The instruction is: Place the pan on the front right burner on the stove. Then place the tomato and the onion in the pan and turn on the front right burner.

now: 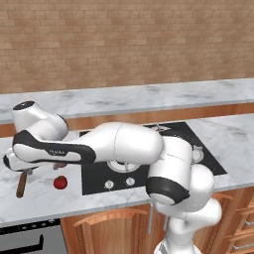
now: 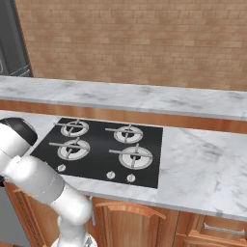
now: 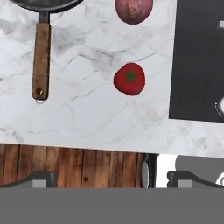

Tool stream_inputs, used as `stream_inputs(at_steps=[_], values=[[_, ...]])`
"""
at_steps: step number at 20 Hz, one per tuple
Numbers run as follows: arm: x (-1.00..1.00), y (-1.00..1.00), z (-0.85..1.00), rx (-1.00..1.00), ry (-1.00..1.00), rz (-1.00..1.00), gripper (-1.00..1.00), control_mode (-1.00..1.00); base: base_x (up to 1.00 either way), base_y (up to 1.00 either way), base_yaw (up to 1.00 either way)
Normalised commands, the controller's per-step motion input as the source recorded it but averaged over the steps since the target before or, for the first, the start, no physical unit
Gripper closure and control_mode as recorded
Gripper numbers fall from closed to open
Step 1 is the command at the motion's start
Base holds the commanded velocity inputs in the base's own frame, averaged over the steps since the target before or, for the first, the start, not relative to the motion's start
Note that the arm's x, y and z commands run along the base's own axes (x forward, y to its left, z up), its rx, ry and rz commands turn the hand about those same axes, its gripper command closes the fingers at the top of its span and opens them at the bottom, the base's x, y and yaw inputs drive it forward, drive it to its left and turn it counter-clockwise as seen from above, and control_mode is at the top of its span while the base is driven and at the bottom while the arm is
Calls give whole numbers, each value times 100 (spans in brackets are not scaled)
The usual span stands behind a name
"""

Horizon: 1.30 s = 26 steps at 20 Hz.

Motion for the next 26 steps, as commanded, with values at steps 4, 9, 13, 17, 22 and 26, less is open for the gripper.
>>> stream_inputs(at_steps=[4,9,13,17,22,26], values=[[0,33,-28,0,5,0,-100,-100,0,0,0],[0,28,-26,0,7,-1,-100,-100,0,0,0],[0,20,-25,0,7,0,-100,-100,0,0,0],[4,4,-19,0,4,0,-100,-100,0,0,0],[18,0,-22,0,2,0,-100,-100,0,0,0],[19,5,-28,0,0,0,-100,-100,0,0,0]])
